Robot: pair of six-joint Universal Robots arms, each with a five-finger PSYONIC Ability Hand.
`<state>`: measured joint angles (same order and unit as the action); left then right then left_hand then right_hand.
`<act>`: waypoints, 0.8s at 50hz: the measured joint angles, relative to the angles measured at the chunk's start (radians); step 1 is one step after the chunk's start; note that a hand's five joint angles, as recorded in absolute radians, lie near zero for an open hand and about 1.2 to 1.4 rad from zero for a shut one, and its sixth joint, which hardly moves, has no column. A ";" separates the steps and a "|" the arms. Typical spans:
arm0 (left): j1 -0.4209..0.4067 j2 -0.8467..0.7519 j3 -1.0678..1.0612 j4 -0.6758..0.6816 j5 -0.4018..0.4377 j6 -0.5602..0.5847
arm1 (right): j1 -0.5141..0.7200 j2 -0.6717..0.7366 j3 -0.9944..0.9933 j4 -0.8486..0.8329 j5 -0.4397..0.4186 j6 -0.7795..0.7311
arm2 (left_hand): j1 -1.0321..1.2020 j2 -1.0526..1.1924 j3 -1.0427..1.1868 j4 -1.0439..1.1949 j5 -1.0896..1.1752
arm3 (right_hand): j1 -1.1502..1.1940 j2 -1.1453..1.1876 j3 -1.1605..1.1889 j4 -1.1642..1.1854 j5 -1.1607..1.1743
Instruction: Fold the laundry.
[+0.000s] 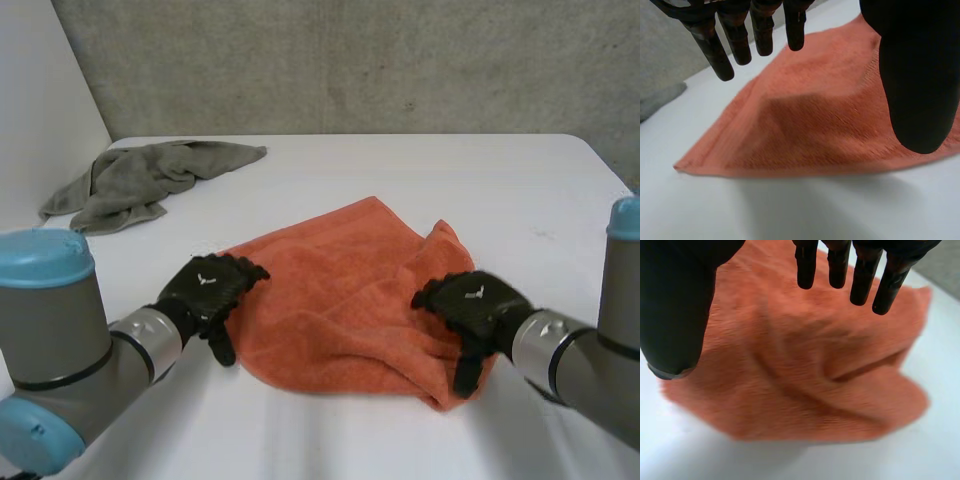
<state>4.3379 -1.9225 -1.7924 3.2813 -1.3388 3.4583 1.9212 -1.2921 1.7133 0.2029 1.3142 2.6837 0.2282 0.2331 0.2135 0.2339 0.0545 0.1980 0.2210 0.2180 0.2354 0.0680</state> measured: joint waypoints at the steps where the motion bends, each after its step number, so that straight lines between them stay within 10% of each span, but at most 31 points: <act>1: 0.000 0.001 -0.004 0.000 0.000 0.000 | 0.001 0.000 0.006 -0.002 -0.004 0.005 | 0.000 0.000 0.000 0.000 0.000 | 0.000 0.000 0.000 0.000 0.000; 6: 0.002 0.004 -0.028 0.007 -0.001 -0.001 | 0.008 0.025 0.046 -0.075 -0.028 0.104 | 0.000 0.000 0.000 0.000 0.000 | 0.020 0.027 0.021 0.015 0.015; 15: -0.002 0.002 -0.035 0.013 0.004 -0.008 | 0.026 0.110 0.024 -0.255 -0.020 0.200 | 0.000 -0.001 0.000 -0.001 0.000 | 0.761 0.948 0.956 0.940 0.891; 40: -0.024 -0.011 -0.008 0.043 0.005 -0.188 | 0.148 -0.096 -0.270 -0.157 -0.009 0.302 | -0.005 -0.018 -0.003 -0.020 -0.004 | 0.761 0.948 0.958 0.949 0.892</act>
<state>4.3140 -1.9337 -1.8000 3.3244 -1.3339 3.2706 2.0691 -1.3884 1.4432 0.0454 1.3052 2.9855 0.2229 0.2155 0.2109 0.2142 0.0510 0.9594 1.1691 1.1756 1.1842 0.9603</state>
